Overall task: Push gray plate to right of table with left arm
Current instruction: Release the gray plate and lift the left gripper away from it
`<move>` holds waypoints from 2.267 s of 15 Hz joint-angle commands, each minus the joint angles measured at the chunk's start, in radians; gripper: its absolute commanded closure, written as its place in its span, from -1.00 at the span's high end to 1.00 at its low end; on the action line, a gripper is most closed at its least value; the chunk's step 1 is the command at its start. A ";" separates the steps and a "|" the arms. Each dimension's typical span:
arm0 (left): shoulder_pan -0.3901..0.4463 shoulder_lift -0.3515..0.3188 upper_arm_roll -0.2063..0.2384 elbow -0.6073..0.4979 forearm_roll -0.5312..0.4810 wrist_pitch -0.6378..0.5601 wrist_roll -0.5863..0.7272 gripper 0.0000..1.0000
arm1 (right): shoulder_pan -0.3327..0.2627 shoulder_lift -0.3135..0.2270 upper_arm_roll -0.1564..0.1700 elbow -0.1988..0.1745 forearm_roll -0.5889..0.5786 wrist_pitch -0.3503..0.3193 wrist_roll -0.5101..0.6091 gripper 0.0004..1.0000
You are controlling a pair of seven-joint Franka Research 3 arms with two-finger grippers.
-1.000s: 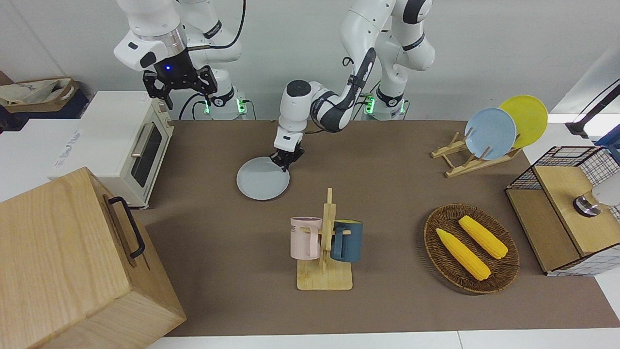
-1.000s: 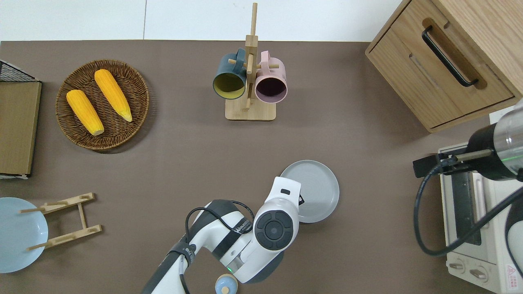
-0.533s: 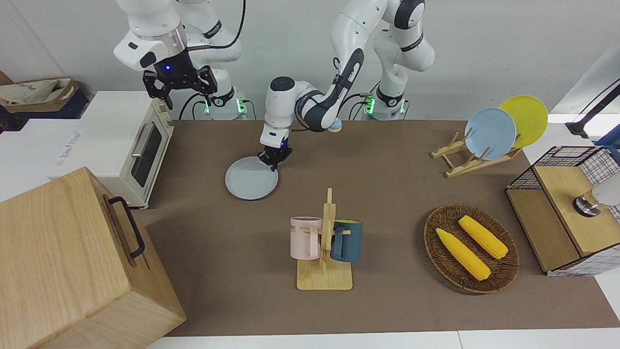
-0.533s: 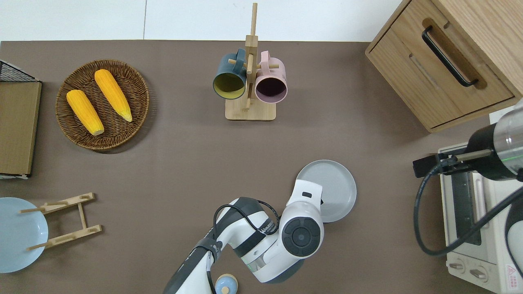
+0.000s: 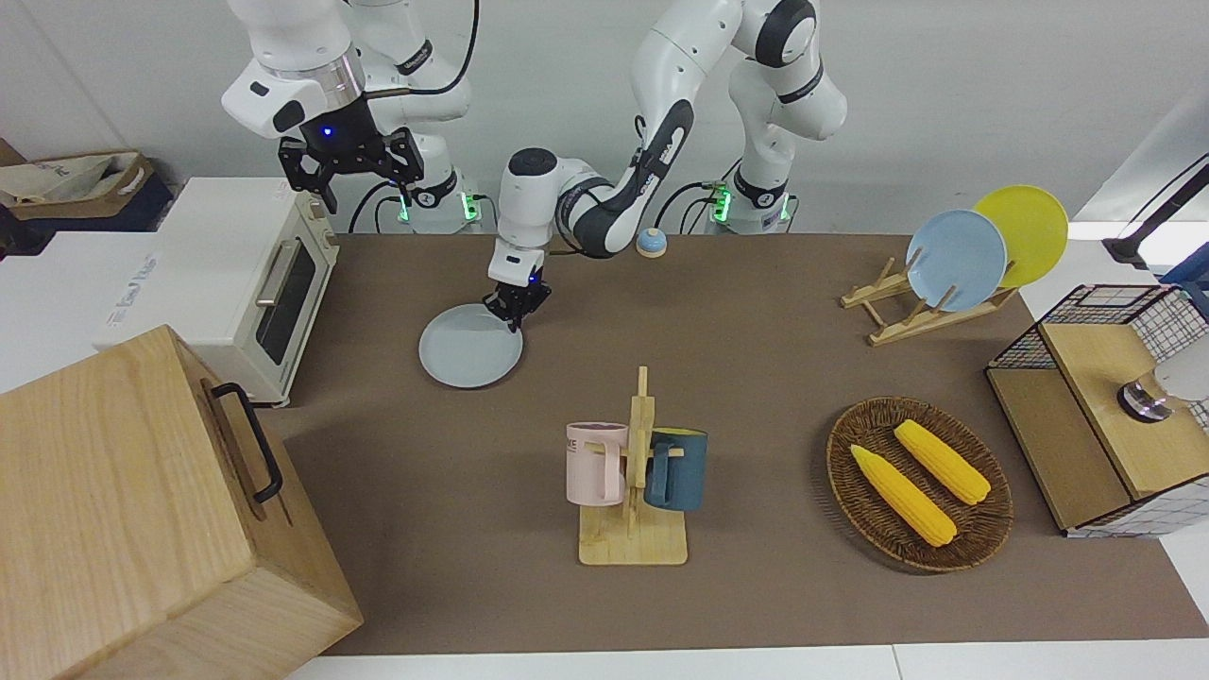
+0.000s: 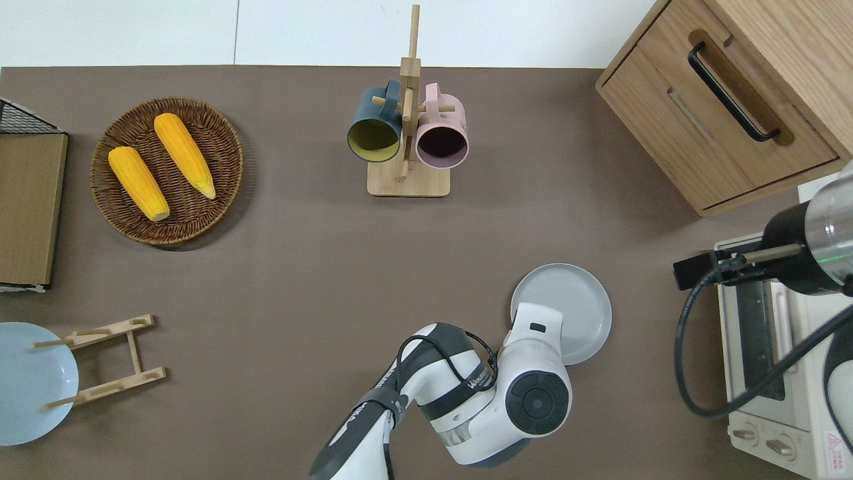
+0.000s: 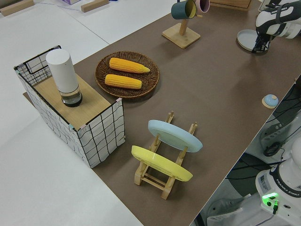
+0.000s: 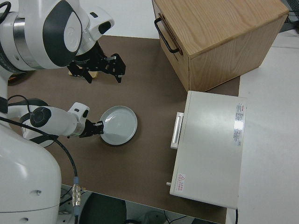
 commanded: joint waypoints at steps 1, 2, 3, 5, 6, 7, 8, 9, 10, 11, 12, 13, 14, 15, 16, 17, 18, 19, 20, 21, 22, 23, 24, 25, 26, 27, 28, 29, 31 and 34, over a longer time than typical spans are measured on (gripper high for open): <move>-0.041 0.120 0.008 0.074 0.019 0.017 -0.048 -1.00 | -0.020 -0.003 0.015 0.008 0.010 -0.014 0.001 0.97; -0.049 0.123 0.010 0.096 0.021 0.013 -0.066 -1.00 | -0.020 -0.003 0.013 0.008 0.010 -0.014 0.002 0.97; -0.053 0.131 0.011 0.112 0.022 0.010 -0.077 -1.00 | -0.020 -0.003 0.013 0.008 0.010 -0.014 0.002 0.97; -0.056 0.143 0.014 0.125 0.021 -0.002 -0.078 -1.00 | -0.020 -0.003 0.013 0.008 0.010 -0.014 0.002 0.97; -0.056 0.143 0.016 0.126 0.022 -0.002 -0.077 -1.00 | -0.020 -0.003 0.015 0.008 0.010 -0.014 0.002 0.97; -0.056 0.141 0.016 0.126 0.022 -0.002 -0.077 -0.98 | -0.020 -0.003 0.015 0.008 0.010 -0.014 0.001 0.97; -0.056 0.141 0.018 0.126 0.022 -0.003 -0.077 -0.86 | -0.020 -0.003 0.013 0.008 0.010 -0.014 0.002 0.97; -0.056 0.141 0.018 0.126 0.022 -0.003 -0.077 -0.71 | -0.020 -0.003 0.013 0.008 0.010 -0.014 0.002 0.97; -0.055 0.138 0.019 0.128 0.022 -0.006 -0.077 -0.69 | -0.020 -0.003 0.013 0.008 0.010 -0.014 0.002 0.97; -0.050 0.134 0.019 0.131 0.022 -0.011 -0.075 -0.68 | -0.020 -0.003 0.013 0.008 0.010 -0.014 0.002 0.97; -0.043 0.129 0.019 0.134 0.021 -0.022 -0.072 -0.56 | -0.020 -0.003 0.015 0.008 0.010 -0.014 0.001 0.97; -0.038 0.128 0.019 0.148 0.021 -0.031 -0.071 -0.33 | -0.020 -0.003 0.013 0.008 0.010 -0.014 0.002 0.97; -0.030 0.125 0.019 0.159 0.014 -0.043 -0.071 -0.29 | -0.020 -0.003 0.015 0.008 0.010 -0.014 0.002 0.97; -0.023 0.114 0.021 0.180 0.010 -0.086 -0.069 0.29 | -0.020 -0.003 0.015 0.008 0.010 -0.014 0.001 0.97; -0.010 0.108 0.021 0.203 0.014 -0.120 -0.066 0.95 | -0.020 -0.003 0.013 0.008 0.010 -0.014 0.002 0.97; -0.001 0.099 0.019 0.224 0.010 -0.158 -0.066 0.99 | -0.020 -0.003 0.015 0.008 0.010 -0.014 0.002 0.97; 0.002 0.092 0.021 0.243 0.007 -0.193 -0.066 0.99 | -0.020 -0.003 0.015 0.008 0.010 -0.014 0.002 0.97; 0.008 0.086 0.019 0.258 0.011 -0.221 -0.065 0.99 | -0.020 -0.003 0.013 0.008 0.010 -0.014 0.002 0.97; 0.011 0.074 0.021 0.263 0.020 -0.239 -0.065 0.99 | -0.020 -0.003 0.015 0.008 0.010 -0.014 0.001 0.97; 0.017 0.060 0.022 0.264 0.019 -0.249 -0.063 0.99 | -0.020 -0.003 0.013 0.008 0.010 -0.014 0.002 0.97; 0.034 0.039 0.021 0.263 0.021 -0.253 -0.057 0.99 | -0.020 -0.003 0.015 0.008 0.010 -0.014 0.002 0.97; 0.060 0.022 0.019 0.264 0.021 -0.258 -0.042 0.99 | -0.020 -0.003 0.013 0.008 0.010 -0.014 0.002 0.97; 0.088 0.001 0.019 0.265 0.021 -0.279 -0.008 0.99 | -0.020 -0.003 0.015 0.008 0.010 -0.014 0.002 0.97; 0.112 -0.013 0.021 0.265 0.017 -0.317 0.036 0.99 | -0.020 -0.003 0.015 0.008 0.010 -0.014 0.002 0.97; 0.134 -0.029 0.019 0.272 0.013 -0.380 0.087 0.99 | -0.020 -0.003 0.013 0.008 0.010 -0.014 0.002 0.97; 0.149 -0.042 0.021 0.295 0.010 -0.446 0.133 0.99 | -0.020 -0.003 0.013 0.008 0.010 -0.014 0.002 0.97; 0.161 -0.050 0.021 0.324 0.005 -0.506 0.173 0.99 | -0.020 -0.003 0.013 0.008 0.010 -0.014 0.002 0.97; 0.184 -0.058 0.021 0.347 0.008 -0.564 0.211 0.99 | -0.020 -0.003 0.013 0.008 0.010 -0.014 0.002 0.97; 0.227 -0.079 0.018 0.378 0.005 -0.666 0.302 0.99 | -0.020 -0.003 0.013 0.008 0.010 -0.014 0.002 0.97; 0.304 -0.130 0.016 0.383 -0.041 -0.753 0.433 0.99 | -0.020 -0.003 0.015 0.008 0.010 -0.014 0.002 0.97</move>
